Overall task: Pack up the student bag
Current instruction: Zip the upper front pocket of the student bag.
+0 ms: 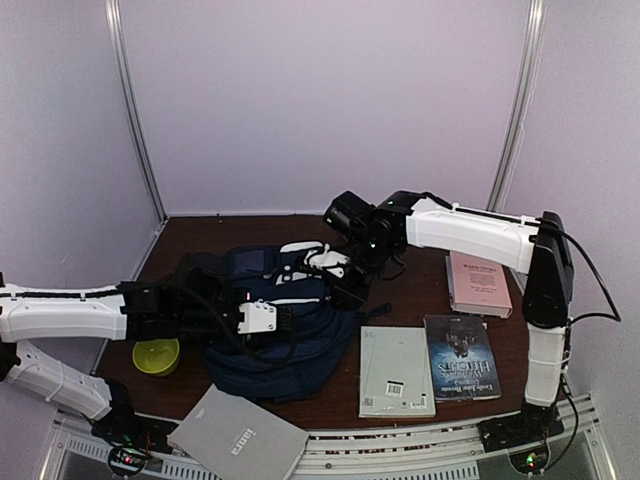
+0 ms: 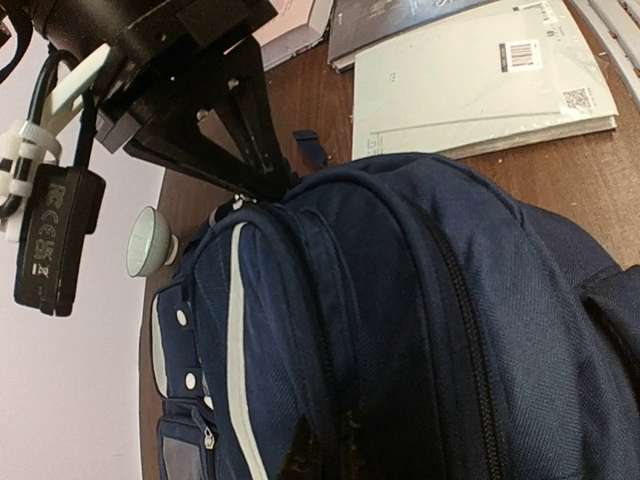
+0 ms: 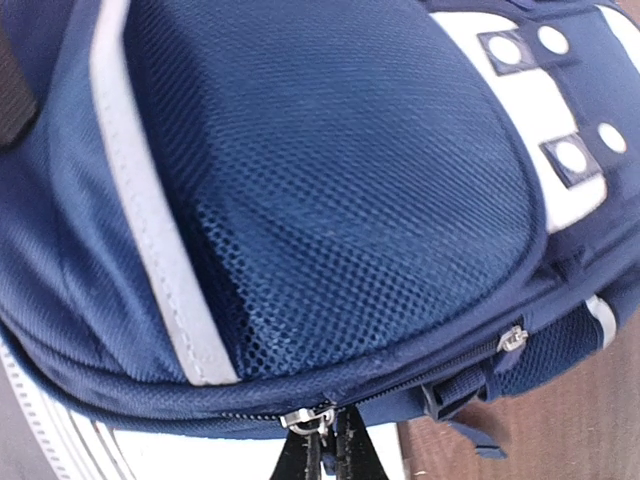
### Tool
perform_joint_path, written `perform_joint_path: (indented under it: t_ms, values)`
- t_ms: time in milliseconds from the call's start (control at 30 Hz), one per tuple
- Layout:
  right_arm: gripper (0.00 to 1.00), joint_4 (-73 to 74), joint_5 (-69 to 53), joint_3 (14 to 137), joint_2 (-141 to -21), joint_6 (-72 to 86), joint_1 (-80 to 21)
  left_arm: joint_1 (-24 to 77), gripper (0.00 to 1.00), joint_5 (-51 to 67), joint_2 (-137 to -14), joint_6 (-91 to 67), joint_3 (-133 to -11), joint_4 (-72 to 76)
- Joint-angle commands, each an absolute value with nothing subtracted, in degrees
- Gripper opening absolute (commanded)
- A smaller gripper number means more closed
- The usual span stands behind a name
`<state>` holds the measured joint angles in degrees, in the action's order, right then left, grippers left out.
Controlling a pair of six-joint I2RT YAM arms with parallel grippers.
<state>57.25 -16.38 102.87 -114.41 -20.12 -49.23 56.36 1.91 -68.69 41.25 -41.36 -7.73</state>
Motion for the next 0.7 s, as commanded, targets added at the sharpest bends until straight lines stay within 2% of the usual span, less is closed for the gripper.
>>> perform_joint_path:
  t_ms: [0, 100, 167, 233, 300, 367, 533, 667]
  values:
    - [0.0, 59.48, 17.31, 107.74, -119.76, -14.35, -40.91, 58.18, 0.0, 13.73, -64.43, 42.88, -41.96, -13.45]
    - [0.0, 58.71, 20.19, 108.81, -120.22, -11.27, -39.52, 58.18, 0.0, 12.44, -64.06, 42.81, -41.33, -13.79]
    - [0.01, 57.82, 18.04, 107.48, -119.09, -11.7, -39.57, 58.18, 0.0, 11.48, -64.04, 42.34, -41.09, -13.11]
    - [0.14, 55.77, 11.92, 103.88, -116.11, -13.07, -40.14, 58.18, 0.0, 8.81, -64.02, 41.14, -40.6, -11.22]
    - [0.35, 51.13, 4.37, 97.69, -110.89, -14.05, -40.76, 58.18, 0.0, 5.05, -63.87, 39.76, -40.01, -8.74]
    - [0.47, 45.23, -3.76, 89.75, -104.51, -14.39, -40.79, 58.11, 0.0, 1.83, -63.37, 38.47, -39.47, -6.56]
    - [0.53, 28.66, -20.34, 71.07, -90.16, -13.57, -40.27, 58.1, 0.0, 2.81, -60.88, 38.69, -39.05, -6.04]
    - [0.54, 23.39, -24.61, 68.07, -90.19, -14.25, -40.26, 58.1, 0.0, 2.3, -57.52, 39.66, -37.85, -5.28]
